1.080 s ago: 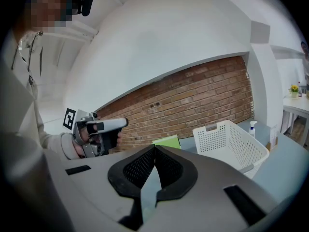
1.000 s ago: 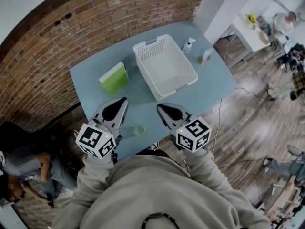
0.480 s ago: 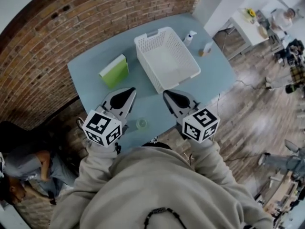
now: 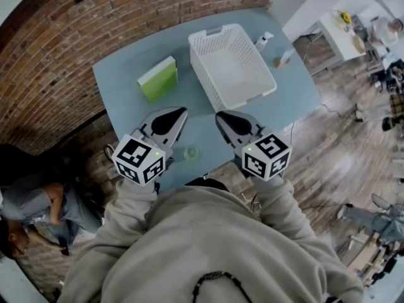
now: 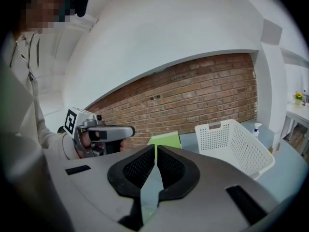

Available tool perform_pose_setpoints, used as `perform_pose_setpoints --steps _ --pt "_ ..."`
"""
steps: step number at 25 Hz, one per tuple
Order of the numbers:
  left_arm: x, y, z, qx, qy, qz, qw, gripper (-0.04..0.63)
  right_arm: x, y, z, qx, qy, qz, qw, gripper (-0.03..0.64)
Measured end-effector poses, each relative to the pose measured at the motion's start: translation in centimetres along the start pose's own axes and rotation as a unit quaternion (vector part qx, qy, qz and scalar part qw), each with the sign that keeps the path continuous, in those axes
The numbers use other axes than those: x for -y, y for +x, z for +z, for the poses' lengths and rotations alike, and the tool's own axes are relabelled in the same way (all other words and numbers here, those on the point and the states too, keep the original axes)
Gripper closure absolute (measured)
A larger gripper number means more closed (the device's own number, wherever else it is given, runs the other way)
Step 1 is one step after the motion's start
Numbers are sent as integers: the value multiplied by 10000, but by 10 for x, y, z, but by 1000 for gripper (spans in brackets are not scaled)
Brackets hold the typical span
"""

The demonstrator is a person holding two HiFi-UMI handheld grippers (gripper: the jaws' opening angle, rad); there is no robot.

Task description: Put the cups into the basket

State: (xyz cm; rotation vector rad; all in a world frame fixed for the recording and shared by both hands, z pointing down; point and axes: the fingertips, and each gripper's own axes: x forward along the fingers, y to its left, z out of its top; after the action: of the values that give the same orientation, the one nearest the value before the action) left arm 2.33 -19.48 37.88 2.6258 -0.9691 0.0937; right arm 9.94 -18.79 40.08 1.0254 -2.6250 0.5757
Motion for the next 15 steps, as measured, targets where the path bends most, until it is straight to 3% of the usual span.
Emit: perform_pose_setpoints --steps 8,15 --pt "-4 -3 -46 -351 -328 43 9988 598 5 20 -59 -708 383 205 9965 603" --pt "-9 -9 -79 -613 -629 132 9960 598 9 37 -118 -1207 395 254 9916 603"
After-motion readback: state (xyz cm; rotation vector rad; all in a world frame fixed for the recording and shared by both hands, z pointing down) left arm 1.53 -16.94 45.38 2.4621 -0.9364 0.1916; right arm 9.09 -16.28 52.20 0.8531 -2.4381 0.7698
